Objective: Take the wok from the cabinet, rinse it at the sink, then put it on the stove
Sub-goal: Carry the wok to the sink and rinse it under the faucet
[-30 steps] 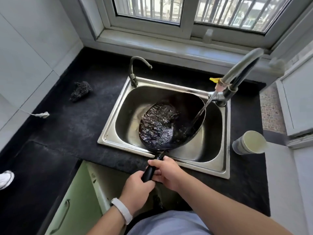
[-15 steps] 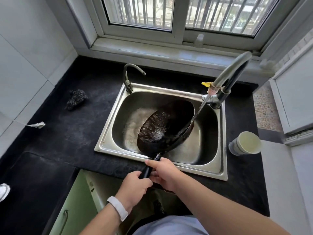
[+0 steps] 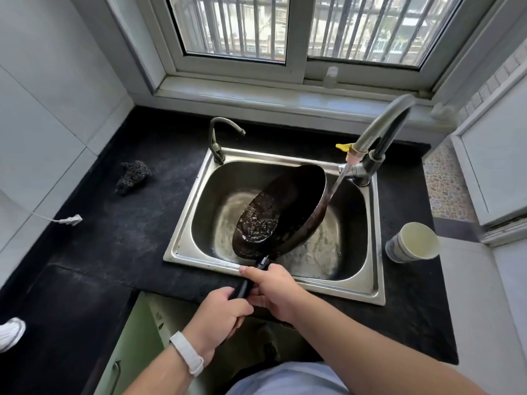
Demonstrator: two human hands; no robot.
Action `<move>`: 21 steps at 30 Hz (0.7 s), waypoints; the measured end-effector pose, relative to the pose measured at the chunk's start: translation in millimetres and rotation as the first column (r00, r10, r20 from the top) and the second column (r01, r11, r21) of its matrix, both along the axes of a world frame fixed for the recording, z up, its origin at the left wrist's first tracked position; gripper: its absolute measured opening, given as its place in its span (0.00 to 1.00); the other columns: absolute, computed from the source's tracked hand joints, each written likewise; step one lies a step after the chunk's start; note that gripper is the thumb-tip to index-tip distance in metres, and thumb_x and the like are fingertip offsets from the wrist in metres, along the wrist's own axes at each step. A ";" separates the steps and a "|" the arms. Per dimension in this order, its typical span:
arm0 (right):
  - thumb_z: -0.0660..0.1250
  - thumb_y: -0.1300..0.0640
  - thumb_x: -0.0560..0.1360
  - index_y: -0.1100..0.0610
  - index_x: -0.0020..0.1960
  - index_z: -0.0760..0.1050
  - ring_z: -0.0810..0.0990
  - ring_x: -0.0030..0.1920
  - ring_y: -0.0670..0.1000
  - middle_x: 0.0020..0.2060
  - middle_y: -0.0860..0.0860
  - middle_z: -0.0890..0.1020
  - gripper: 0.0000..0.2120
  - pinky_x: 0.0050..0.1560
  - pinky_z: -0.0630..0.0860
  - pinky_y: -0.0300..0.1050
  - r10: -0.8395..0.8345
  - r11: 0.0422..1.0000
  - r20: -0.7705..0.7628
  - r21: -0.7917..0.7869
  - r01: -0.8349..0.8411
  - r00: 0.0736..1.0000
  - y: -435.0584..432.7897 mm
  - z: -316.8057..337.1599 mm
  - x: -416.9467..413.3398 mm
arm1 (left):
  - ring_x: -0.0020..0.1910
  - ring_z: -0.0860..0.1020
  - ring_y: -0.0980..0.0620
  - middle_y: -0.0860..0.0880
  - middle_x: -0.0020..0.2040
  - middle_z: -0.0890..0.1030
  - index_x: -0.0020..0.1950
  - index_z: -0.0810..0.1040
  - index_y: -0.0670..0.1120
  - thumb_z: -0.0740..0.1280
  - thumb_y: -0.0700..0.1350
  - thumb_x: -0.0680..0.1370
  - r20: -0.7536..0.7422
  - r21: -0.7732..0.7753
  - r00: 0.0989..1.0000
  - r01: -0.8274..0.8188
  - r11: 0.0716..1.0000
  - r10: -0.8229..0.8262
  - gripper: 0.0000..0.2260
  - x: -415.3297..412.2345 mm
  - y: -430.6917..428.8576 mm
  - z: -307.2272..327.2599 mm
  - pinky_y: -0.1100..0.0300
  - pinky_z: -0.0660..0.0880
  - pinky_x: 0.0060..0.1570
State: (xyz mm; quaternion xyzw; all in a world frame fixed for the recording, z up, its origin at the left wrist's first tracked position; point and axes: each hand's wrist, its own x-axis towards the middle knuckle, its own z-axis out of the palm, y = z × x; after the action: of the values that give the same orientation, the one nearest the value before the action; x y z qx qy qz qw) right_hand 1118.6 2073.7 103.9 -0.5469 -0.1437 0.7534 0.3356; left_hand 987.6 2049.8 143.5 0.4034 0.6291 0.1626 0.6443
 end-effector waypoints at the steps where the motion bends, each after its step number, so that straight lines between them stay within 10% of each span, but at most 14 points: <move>1: 0.70 0.60 0.77 0.59 0.47 0.75 0.84 0.33 0.51 0.32 0.51 0.82 0.04 0.34 0.80 0.44 -0.002 1.000 -0.019 0.007 0.002 1.000 -1.0 1.6 1.0 | 0.17 0.61 0.54 0.46 0.23 0.67 0.36 0.68 0.41 0.65 0.32 0.74 0.014 -0.006 1.000 -0.004 1.000 0.004 0.10 -0.9 -0.2 1.5 0.65 0.57 0.18; 6: 0.62 0.63 0.80 0.63 0.51 0.75 0.83 0.47 0.57 0.51 0.62 0.80 0.03 0.47 0.84 0.52 -0.176 0.984 -0.317 -0.060 0.165 0.932 -3.4 -1.0 9.3 | 0.18 0.60 0.53 0.46 0.23 0.66 0.37 0.68 0.41 0.64 0.32 0.75 0.060 -0.048 0.997 -0.037 0.998 0.040 0.09 -0.2 -4.7 0.9 0.65 0.55 0.18; 16: 0.61 0.67 0.81 0.63 0.54 0.70 0.85 0.42 0.57 0.41 0.58 0.79 0.03 0.44 0.83 0.54 -0.139 0.989 -0.272 0.014 0.148 0.952 -6.2 -4.1 14.9 | 0.19 0.68 0.52 0.47 0.27 0.73 0.43 0.72 0.42 0.66 0.41 0.70 -0.114 0.018 0.982 0.154 0.988 -0.151 0.05 -4.1 -7.5 7.7 0.60 0.63 0.22; 21: 0.63 0.67 0.80 0.63 0.56 0.70 0.84 0.39 0.55 0.43 0.60 0.78 0.06 0.40 0.83 0.52 -0.149 0.987 -0.223 0.025 0.158 0.963 -3.1 0.5 8.4 | 0.47 0.81 0.44 0.45 0.51 0.80 0.51 0.69 0.47 0.60 0.45 0.76 -0.683 -0.028 0.591 0.566 0.824 -0.430 0.05 7.3 0.0 21.2 0.53 0.76 0.44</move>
State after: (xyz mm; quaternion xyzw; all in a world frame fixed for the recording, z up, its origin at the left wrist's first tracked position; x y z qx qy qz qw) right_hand 1127.1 2070.6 104.3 -0.4622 -0.0790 0.7779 0.4184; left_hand 994.9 2049.8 164.7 0.6540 0.6573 -0.1193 0.3549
